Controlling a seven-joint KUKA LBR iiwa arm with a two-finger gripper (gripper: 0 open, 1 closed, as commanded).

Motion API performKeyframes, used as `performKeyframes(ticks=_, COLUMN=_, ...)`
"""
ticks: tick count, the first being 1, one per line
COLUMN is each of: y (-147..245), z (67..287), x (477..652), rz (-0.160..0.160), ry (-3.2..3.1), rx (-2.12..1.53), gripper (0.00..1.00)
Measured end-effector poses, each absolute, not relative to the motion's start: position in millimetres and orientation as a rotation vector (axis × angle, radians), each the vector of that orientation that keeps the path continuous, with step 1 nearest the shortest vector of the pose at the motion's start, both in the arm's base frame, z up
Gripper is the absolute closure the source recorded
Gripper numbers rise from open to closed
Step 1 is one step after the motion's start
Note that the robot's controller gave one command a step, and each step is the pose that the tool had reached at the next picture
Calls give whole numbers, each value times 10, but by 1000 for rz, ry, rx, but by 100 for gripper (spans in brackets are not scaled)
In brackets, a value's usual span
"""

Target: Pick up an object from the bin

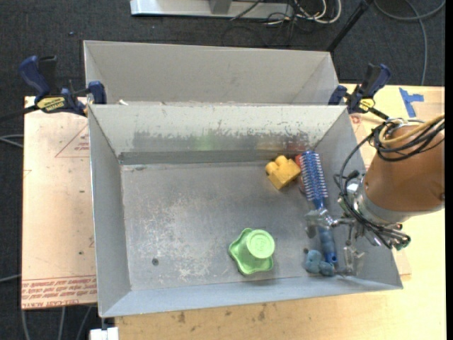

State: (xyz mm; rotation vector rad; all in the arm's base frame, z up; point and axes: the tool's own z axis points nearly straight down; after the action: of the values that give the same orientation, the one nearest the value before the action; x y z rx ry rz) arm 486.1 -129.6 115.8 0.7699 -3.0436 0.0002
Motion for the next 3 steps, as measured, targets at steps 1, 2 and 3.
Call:
performKeyframes(ticks=1, y=-959, z=696, x=4937, rz=-2, ry=-2863, rx=1298, gripper=0)
performKeyframes(ticks=2, y=-1331, z=739, x=4995, rz=-48, ry=-2777, rx=1471, gripper=0)
performKeyframes(ticks=3, y=-1423, z=742, x=5011, rz=-18, ry=-2775, rx=1479, gripper=100)
